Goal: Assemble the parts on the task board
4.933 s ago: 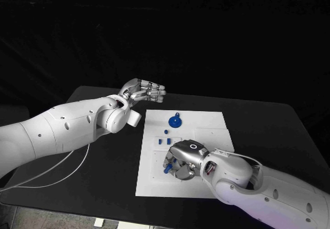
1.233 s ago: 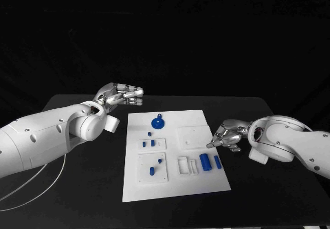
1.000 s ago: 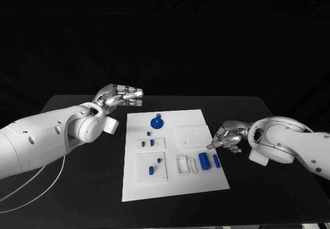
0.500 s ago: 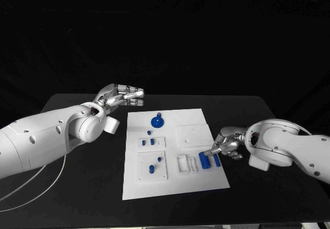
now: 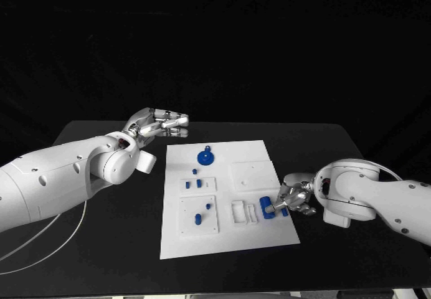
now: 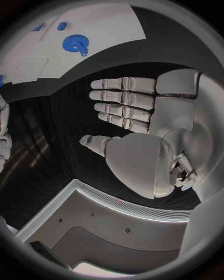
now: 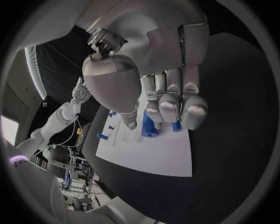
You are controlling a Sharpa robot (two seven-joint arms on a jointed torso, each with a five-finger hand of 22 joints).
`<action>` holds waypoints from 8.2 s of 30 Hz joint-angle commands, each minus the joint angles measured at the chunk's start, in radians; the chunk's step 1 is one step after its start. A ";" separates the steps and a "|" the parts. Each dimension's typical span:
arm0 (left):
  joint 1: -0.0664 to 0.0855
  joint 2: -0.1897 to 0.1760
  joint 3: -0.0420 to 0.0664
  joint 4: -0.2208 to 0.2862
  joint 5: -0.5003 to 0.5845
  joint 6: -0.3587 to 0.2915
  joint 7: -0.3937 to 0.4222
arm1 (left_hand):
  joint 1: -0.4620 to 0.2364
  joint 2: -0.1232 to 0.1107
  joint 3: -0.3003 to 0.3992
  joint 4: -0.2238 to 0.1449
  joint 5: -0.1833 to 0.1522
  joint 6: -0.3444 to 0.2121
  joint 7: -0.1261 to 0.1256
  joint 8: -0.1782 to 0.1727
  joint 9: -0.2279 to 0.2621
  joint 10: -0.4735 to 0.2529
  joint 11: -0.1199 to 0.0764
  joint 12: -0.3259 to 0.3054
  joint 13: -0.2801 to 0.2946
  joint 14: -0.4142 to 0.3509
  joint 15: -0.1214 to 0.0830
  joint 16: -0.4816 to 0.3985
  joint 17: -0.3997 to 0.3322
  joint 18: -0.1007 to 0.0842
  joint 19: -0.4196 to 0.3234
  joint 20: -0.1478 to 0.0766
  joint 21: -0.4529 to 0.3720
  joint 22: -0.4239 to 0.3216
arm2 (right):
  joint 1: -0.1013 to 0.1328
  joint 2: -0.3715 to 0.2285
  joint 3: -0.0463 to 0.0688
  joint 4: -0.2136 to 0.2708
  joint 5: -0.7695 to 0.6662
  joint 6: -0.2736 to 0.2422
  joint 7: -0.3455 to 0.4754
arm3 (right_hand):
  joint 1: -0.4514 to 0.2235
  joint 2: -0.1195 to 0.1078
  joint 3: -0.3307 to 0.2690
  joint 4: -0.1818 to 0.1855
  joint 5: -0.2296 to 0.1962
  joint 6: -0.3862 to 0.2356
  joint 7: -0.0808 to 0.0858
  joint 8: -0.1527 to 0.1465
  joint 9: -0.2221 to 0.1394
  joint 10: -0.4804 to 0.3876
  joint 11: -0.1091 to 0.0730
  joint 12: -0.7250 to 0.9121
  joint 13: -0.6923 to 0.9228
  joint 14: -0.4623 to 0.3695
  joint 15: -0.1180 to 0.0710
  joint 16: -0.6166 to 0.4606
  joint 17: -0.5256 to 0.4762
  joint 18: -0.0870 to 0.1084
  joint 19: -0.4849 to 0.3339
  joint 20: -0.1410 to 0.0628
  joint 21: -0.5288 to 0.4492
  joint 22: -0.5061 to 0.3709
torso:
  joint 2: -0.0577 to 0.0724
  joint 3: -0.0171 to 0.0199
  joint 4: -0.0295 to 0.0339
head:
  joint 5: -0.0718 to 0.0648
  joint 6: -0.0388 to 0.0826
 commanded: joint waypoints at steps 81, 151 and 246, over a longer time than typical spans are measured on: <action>-0.001 -0.001 0.000 0.004 -0.003 0.032 -0.017 | -0.013 0.005 0.003 0.004 0.000 -0.014 0.013 0.006 0.000 0.004 0.004 -0.003 0.000 -0.012 0.003 -0.004 0.000 -0.017 0.005 0.000 0.002 -0.007 | -0.004 0.135 -0.086 -0.051 -0.312 -0.140 -0.086 | 0.013 -0.204 0.572 -0.192 -0.045 -0.001 0.010 0.002 -0.085 -0.014 0.004 -0.014 -0.018 0.005 0.002 -0.010 0.009 -0.010 0.006 0.004 0.003 0.115 | 0.001 0.0008 -0.0012 | 0.017 -0.012; 0.000 0.003 0.000 0.004 -0.008 0.044 -0.032 | -0.014 0.011 0.000 0.000 0.000 -0.012 0.013 0.008 0.000 0.004 0.002 -0.003 0.000 -0.015 0.004 -0.004 0.000 -0.016 0.004 0.001 0.002 -0.008 | 0.020 0.141 -0.051 0.051 -0.122 -0.212 -0.083 | -0.017 -0.192 0.592 -0.174 0.054 0.069 -0.011 0.002 -0.092 -0.014 -0.010 -0.026 -0.023 0.005 -0.008 -0.022 0.002 -0.016 0.005 -0.006 -0.001 0.115 | 0.000 -0.0027 0.0004 | 0.012 -0.020; 0.000 -0.004 0.000 -0.001 -0.013 0.056 -0.045 | -0.017 0.011 0.001 0.007 0.006 -0.010 0.014 0.009 0.000 0.004 0.002 -0.003 0.000 -0.020 0.005 -0.004 0.000 -0.015 0.004 0.002 0.002 -0.008 | 0.019 0.104 -0.048 0.077 -0.072 -0.053 0.036 | 0.011 -0.182 0.265 0.046 -0.240 0.190 -0.047 0.002 -0.069 0.036 -0.025 0.025 0.005 0.009 -0.011 0.013 0.009 -0.032 0.006 -0.011 0.046 0.122 | 0.001 0.0004 -0.0013 | 0.022 -0.030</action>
